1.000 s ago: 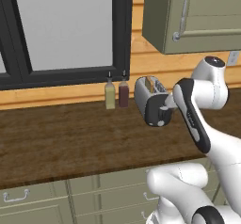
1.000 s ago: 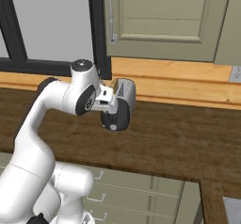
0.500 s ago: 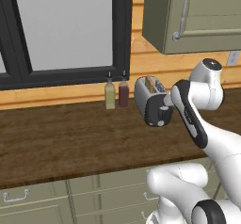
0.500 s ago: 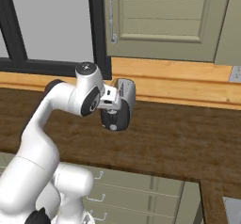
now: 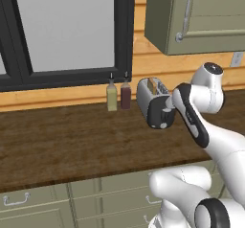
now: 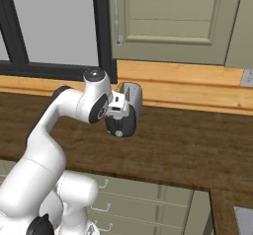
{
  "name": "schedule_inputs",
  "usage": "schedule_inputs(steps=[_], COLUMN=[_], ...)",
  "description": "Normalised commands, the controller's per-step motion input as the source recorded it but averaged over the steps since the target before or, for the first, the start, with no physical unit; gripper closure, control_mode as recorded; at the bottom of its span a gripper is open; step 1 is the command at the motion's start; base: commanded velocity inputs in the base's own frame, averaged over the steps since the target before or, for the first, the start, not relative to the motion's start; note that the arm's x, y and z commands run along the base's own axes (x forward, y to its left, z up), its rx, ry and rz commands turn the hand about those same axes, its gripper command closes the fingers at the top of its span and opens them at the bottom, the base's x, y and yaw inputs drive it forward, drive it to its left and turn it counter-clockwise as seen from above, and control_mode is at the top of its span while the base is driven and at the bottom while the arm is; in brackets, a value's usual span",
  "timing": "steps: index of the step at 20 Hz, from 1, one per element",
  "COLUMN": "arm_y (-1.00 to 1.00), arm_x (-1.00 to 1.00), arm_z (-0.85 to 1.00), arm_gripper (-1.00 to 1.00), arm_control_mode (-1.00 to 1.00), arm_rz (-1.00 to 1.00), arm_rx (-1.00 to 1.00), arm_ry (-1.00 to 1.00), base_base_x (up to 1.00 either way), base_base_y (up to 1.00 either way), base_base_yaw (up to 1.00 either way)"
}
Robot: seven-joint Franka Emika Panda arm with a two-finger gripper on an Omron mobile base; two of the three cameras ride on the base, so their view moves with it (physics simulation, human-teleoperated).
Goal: Start the toaster. Once the lever pops up, take the bread to the plate on the dining counter.
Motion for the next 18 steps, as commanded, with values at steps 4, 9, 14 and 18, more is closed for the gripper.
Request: schedule_inputs(steps=[4, 9, 14, 18], arm_y=[-0.03, -0.01, 0.00, 0.00], arm_x=[0.24, 0.29, 0.20, 0.35], arm_z=[-0.17, -0.17, -0.23, -0.16], arm_gripper=[1.00, 1.00, 1.00, 1.00], arm_control_mode=[-1.00, -1.00, -1.00, -1.00], arm_rz=[0.00, 0.00, -0.01, 0.00], arm_rx=[0.00, 0.00, 0.01, 0.00], arm_ry=[0.00, 0.00, 0.00, 0.00], base_base_x=[0.00, 0.00, 0.00, 0.00], base_base_y=[0.00, 0.00, 0.00, 0.00], base_base_yaw=[0.00, 0.00, 0.00, 0.00])
